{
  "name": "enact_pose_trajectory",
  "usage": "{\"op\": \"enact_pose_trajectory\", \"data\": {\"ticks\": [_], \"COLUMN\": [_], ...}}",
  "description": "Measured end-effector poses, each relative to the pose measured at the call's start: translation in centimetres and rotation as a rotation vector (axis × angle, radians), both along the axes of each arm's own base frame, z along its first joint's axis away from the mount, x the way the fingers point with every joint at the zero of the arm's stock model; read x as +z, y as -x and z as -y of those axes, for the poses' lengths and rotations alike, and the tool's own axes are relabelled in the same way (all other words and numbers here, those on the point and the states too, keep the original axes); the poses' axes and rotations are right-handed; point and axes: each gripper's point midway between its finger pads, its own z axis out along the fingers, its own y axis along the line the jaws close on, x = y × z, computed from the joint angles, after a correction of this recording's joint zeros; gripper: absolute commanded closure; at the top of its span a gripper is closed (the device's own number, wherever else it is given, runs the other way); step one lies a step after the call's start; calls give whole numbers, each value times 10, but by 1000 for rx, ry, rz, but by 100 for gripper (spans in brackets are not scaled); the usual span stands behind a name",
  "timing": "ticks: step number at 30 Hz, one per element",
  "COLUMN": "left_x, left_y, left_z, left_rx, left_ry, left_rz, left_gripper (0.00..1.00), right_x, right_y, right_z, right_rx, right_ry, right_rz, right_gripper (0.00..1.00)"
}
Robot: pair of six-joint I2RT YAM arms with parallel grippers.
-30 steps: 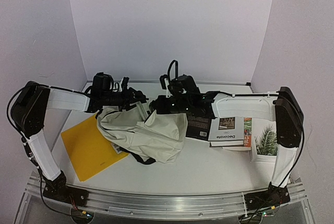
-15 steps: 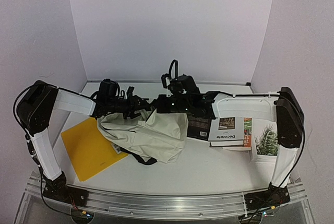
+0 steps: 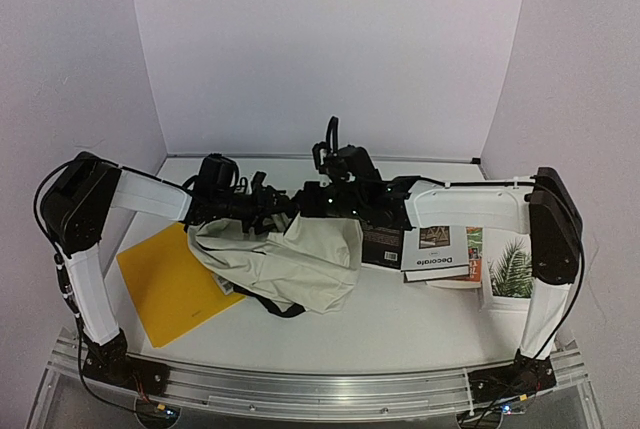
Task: Pack the student bag
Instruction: Place the stationery in the student bag.
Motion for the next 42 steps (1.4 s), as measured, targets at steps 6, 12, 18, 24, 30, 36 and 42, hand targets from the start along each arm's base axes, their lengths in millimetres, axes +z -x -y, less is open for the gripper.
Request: {"op": "enact_pose_trajectory", "data": {"ticks": [6, 12, 18, 24, 30, 36, 42], "left_x": [-5, -17, -8, -4, 0, 6, 2], "left_y": [2, 7, 8, 7, 10, 18, 23], "left_z": [0, -7, -10, -10, 0, 27, 43], "left_rx": [-18, -18, -9, -12, -45, -122, -164], "left_ry": [-82, -144, -153, -151, -123, -74, -33], "left_rz": [24, 4, 24, 42, 57, 85, 82], "left_gripper": [25, 22, 20, 32, 34, 34, 32], "right_x": [0, 0, 1, 1, 1, 0, -5], "right_y": [-2, -3, -3, -4, -4, -9, -16], "right_z": [2, 2, 2, 3, 3, 7, 6], "right_rx": [-15, -18, -17, -19, -20, -52, -76], "right_ry": [3, 5, 4, 4, 4, 11, 25], "right_rz": [7, 8, 8, 8, 9, 16, 12], "right_gripper": [100, 100, 100, 100, 100, 100, 100]}}
